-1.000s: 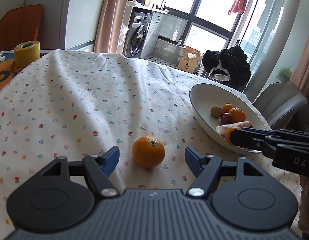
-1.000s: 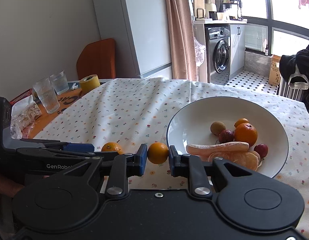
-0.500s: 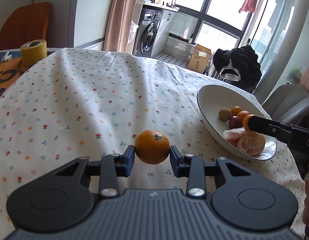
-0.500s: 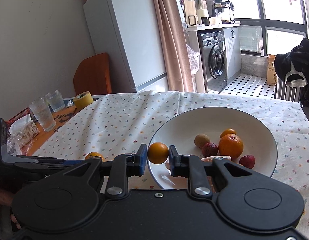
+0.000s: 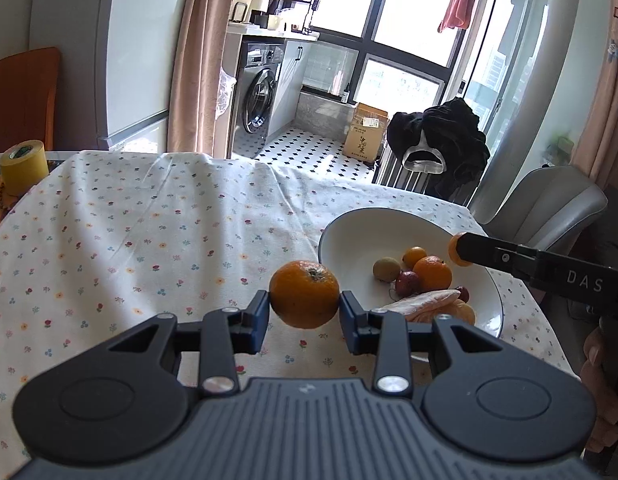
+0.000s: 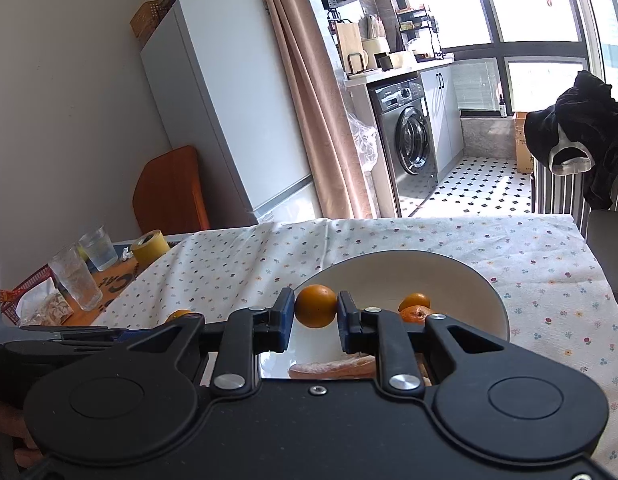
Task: Organize fruits
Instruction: 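Carry both oranges into the white bowl and open both tools to release them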
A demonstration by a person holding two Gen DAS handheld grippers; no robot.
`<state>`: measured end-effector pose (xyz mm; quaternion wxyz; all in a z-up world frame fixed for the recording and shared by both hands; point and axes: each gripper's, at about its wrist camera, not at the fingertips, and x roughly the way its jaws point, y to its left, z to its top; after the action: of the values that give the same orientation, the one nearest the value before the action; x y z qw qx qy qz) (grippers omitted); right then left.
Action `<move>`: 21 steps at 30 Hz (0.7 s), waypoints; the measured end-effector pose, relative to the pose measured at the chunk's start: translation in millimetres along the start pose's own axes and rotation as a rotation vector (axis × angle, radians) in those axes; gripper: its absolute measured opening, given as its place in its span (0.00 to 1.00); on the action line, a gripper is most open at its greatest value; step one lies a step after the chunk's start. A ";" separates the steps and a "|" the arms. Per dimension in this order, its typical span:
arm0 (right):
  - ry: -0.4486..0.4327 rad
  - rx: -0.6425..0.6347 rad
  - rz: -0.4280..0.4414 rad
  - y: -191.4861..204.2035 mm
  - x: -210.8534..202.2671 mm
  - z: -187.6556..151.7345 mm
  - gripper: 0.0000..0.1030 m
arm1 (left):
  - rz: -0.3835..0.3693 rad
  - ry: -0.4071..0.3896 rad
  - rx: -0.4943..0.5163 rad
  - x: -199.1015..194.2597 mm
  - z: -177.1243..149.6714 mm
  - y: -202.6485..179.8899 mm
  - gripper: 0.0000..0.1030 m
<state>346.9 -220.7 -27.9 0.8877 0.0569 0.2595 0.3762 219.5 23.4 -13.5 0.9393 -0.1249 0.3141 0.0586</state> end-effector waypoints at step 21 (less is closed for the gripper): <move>-0.006 0.040 -0.024 -28.4 10.5 -12.4 0.21 | -0.037 0.024 0.116 44.4 18.5 -42.6 0.35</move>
<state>364.9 -234.7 -51.4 0.8915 0.0726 0.2652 0.3599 273.5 -11.2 -17.7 0.9421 -0.0768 0.3258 0.0212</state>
